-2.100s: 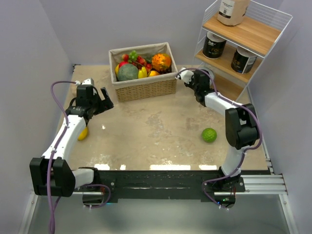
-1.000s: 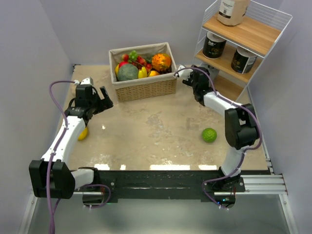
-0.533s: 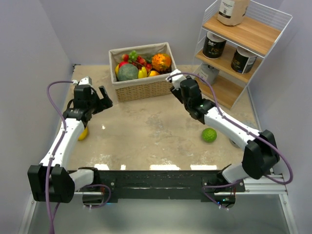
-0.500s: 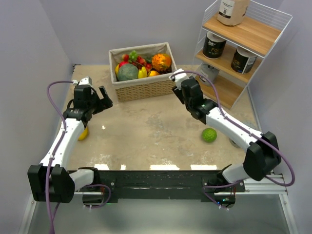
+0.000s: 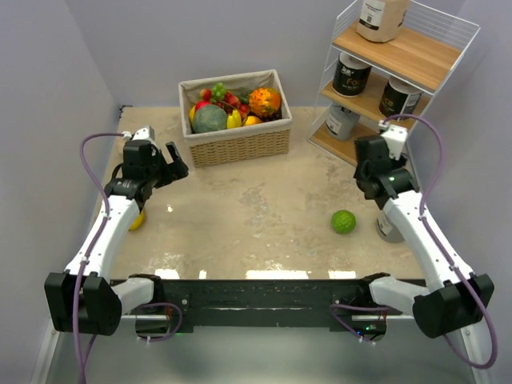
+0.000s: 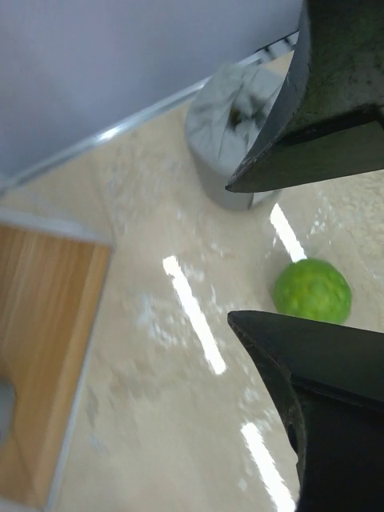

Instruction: Place and organize the paper towels onto the shelf

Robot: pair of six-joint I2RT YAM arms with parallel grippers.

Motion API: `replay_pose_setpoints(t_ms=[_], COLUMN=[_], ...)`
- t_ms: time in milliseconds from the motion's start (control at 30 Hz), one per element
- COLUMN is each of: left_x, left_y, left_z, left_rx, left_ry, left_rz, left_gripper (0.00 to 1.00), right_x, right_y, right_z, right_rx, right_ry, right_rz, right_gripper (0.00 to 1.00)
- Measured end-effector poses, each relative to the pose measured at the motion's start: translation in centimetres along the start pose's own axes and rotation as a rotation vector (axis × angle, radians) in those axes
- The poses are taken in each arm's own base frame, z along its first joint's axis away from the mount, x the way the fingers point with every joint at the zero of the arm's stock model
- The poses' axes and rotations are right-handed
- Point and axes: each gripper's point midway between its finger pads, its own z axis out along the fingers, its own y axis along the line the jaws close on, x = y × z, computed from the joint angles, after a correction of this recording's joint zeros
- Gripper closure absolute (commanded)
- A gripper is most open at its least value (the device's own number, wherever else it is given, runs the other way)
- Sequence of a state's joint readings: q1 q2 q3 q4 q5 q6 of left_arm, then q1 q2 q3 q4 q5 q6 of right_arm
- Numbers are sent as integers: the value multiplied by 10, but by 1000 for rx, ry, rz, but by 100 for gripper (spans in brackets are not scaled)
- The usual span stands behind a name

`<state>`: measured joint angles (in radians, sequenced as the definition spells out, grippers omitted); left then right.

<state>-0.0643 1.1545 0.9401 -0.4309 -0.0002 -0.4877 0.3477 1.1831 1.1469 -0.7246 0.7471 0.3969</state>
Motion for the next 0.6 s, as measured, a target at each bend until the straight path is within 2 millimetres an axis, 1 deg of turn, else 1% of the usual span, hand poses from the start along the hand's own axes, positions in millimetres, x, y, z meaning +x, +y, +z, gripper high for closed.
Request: replay_pose_setpoints(t_ms=[33, 67, 100, 200, 267, 367, 467, 533, 600], left_x=[1, 2, 3, 6, 6, 6, 5, 4, 3], left_y=[-2, -3, -5, -9, -10, -9, -8, -9, -9], left_z=[0, 0, -1, -1, -1, -1, -1, -2, -5], left_rx=[4, 8, 12, 22, 22, 14, 8, 8, 9], left_ry=[2, 4, 6, 11, 12, 8, 5, -1, -10], left_rz=[4, 7, 11, 20, 23, 23, 23, 25, 26], left_gripper=[1, 1, 1, 2, 1, 1, 1, 1, 1], right_x=[1, 2, 3, 8, 13, 27, 47, 60, 69], right_y=[-19, -32, -44, -58, -69, -91, -109, -115, -115], right_z=[4, 5, 6, 8, 14, 27, 37, 44, 49], right_rx=[51, 85, 121, 160, 201, 281, 336, 344, 341], right_ry=[8, 13, 11, 18, 40, 86, 133, 163, 187], right_rz=[45, 73, 103, 136, 147, 162, 181, 197, 201], right_gripper=[34, 31, 31, 31, 32, 31, 32, 32, 32])
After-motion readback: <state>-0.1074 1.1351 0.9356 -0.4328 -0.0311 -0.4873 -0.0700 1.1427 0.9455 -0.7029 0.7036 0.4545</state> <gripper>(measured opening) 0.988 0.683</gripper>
